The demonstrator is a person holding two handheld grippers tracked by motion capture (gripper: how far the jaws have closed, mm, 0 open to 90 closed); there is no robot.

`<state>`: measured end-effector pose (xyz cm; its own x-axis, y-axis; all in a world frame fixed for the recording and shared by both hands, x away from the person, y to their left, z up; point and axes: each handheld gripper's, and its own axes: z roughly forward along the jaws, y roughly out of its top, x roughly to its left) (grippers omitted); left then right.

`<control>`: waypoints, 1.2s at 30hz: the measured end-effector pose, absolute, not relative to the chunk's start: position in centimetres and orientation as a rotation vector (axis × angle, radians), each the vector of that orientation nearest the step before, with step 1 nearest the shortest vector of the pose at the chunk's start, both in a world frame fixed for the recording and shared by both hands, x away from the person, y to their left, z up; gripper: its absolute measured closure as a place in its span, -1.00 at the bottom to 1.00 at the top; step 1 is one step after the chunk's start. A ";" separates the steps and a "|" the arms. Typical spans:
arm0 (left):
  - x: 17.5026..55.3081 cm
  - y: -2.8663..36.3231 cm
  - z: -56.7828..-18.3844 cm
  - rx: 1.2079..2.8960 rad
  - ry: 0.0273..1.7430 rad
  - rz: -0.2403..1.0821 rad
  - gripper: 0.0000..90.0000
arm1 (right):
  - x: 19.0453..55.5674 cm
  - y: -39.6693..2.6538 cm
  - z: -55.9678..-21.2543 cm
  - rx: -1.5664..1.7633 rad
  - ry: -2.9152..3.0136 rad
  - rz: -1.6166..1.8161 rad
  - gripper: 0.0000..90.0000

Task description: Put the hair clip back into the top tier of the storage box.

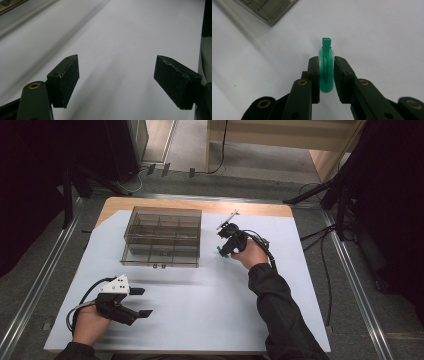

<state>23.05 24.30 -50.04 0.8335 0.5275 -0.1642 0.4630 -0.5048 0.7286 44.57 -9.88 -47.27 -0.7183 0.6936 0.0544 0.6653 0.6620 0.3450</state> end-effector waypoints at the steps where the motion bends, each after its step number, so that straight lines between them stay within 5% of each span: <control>1: 23.1 24.3 -50.0 2.190 0.719 0.097 -0.53 | 44.5 -10.0 -47.2 1.130 2.790 0.533 0.72; 36: 24.4 24.1 -49.6 2.154 0.695 0.100 -0.53 | 40.7 -12.3 -43.1 1.149 2.723 0.831 0.72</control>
